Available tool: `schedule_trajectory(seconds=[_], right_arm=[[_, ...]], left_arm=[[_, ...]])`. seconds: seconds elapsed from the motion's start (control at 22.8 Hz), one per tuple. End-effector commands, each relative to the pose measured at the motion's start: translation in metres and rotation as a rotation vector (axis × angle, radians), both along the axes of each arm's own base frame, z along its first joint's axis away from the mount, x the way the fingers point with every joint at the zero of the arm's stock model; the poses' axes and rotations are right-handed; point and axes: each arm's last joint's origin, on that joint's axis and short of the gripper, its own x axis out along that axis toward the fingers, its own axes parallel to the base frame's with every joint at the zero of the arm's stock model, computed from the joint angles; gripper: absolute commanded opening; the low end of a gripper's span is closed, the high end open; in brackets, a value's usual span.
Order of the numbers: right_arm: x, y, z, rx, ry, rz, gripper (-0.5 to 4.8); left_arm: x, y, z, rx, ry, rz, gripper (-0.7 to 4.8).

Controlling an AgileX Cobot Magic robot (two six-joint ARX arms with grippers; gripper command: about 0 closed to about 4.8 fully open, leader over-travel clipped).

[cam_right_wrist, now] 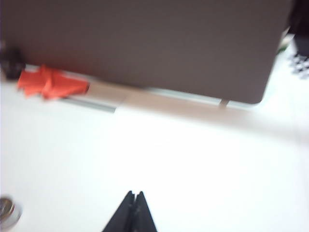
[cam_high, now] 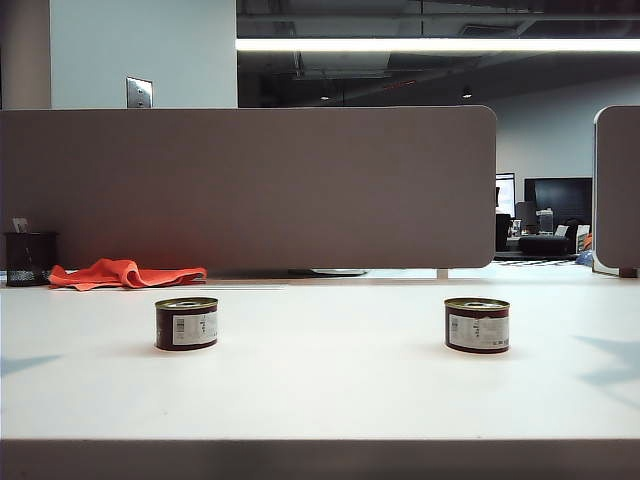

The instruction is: Stack a can of tomatoes on the right onto the can of tomatoes on the left.

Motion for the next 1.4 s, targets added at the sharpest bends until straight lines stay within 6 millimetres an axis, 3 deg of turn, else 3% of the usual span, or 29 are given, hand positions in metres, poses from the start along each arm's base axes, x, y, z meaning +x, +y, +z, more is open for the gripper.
schedule_trajectory(seconds=[0.04,0.13,0.18,0.22,0.26,0.31,0.35,0.39,0.57,0.83,1.01,1.4], right_arm=[[0.009,0.010,-0.012,-0.048,0.091,0.010,-0.06],[0.020,0.019,-0.027,-0.124,0.187,0.006,-0.04],[0.025,0.023,-0.033,-0.150,0.224,0.010,0.32],[0.029,0.028,-0.040,-0.163,0.262,0.030,1.56],[0.031,0.031,-0.043,-0.169,0.279,0.040,2.40],[0.035,0.037,-0.048,-0.178,0.300,0.060,3.55],[0.039,0.044,-0.052,-0.185,0.316,0.084,4.39],[0.042,0.047,-0.055,-0.189,0.323,0.095,4.79],[0.052,0.061,-0.069,-0.207,0.375,0.126,4.79],[0.087,0.073,-0.116,-0.264,0.549,0.040,4.79],[0.103,0.080,-0.142,-0.213,0.628,0.007,4.79],[0.124,0.089,-0.181,-0.168,0.723,-0.039,4.79]], left_arm=[[0.000,-0.006,0.003,-0.006,0.015,-0.059,-0.05],[0.001,-0.006,0.003,0.008,0.010,-0.064,-0.05],[0.001,-0.006,0.003,0.007,0.008,-0.063,-0.05],[0.001,-0.006,0.005,0.008,0.004,-0.060,-0.05],[0.001,-0.006,0.005,0.010,0.003,-0.053,-0.05],[0.002,-0.006,0.005,0.016,0.003,-0.041,-0.05],[0.003,-0.006,0.004,0.017,0.008,-0.040,-0.05],[0.003,-0.006,0.003,0.017,0.012,-0.041,-0.05],[0.004,-0.007,0.002,0.020,0.022,-0.042,-0.05],[0.004,-0.007,0.003,0.009,0.023,-0.066,-0.01],[0.004,-0.007,0.003,0.009,0.023,-0.066,-0.01],[0.003,-0.007,0.000,0.016,0.051,-0.066,-0.01]])
